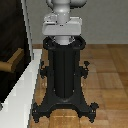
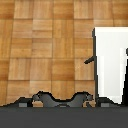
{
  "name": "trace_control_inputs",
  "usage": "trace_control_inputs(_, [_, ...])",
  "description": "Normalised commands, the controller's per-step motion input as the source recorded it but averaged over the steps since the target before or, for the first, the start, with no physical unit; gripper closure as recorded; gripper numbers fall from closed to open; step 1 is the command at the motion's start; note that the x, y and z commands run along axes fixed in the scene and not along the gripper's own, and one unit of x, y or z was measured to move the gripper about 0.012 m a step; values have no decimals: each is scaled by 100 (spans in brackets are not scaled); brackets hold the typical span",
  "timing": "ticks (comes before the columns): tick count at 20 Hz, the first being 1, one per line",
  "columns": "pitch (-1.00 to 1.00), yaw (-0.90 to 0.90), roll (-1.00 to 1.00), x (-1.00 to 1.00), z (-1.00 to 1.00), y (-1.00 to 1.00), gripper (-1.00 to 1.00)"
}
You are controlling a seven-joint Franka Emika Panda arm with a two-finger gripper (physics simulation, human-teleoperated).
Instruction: Open the door by pressing down and pulling on the handle.
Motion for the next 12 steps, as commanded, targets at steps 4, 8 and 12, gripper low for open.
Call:
trace_control_inputs(4, [0, 0, 0, 0, 50, 0, -100])
trace_control_inputs(8, [0, 0, 0, 0, 0, -50, -100])
trace_control_inputs(12, [0, 0, 0, 0, 0, -75, -100])
